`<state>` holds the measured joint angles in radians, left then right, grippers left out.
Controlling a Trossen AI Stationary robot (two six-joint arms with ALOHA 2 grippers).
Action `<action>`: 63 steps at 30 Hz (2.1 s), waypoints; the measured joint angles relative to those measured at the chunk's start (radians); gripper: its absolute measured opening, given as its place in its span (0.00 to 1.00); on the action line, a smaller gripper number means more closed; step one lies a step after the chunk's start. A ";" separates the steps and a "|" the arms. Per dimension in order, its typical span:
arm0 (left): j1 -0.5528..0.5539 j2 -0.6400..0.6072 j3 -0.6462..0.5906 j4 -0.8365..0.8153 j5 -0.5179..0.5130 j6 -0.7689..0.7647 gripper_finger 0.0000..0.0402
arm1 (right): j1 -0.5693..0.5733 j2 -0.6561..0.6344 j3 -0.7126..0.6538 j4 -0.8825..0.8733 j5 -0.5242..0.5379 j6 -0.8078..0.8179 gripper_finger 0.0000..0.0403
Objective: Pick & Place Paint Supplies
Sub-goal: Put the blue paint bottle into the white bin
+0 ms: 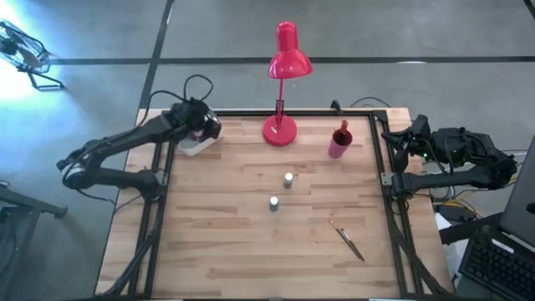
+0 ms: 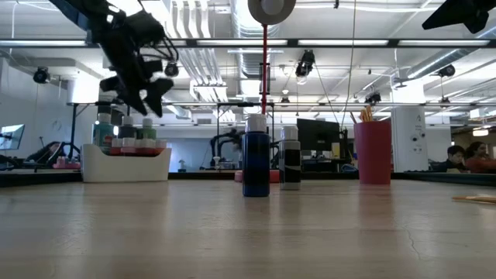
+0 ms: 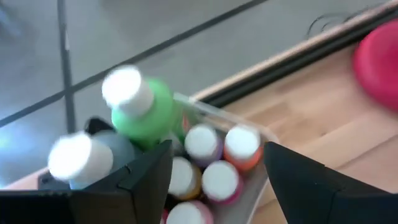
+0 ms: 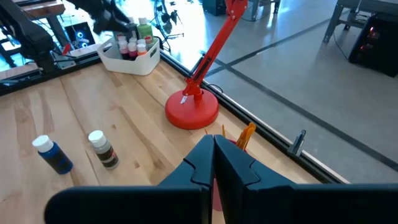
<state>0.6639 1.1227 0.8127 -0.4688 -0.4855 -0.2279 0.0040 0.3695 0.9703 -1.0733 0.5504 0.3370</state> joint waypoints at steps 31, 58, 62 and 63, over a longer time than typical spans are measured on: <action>-0.674 0.017 0.096 0.442 0.498 0.102 0.64 | 0.000 0.000 0.000 0.000 0.000 0.000 0.02; -0.793 0.364 0.096 0.478 0.464 0.148 0.64 | 0.000 0.000 0.000 0.000 0.000 0.000 0.02; -0.793 0.394 0.096 0.485 0.425 0.148 0.64 | 0.000 0.000 0.000 0.000 0.000 0.000 0.02; -0.793 0.400 0.096 0.488 0.420 0.148 0.64 | 0.000 0.000 0.000 0.000 0.000 0.000 0.02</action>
<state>-0.1291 1.5228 0.9085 0.0187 -0.0652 -0.0803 0.0044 0.3695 0.9703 -1.0733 0.5504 0.3370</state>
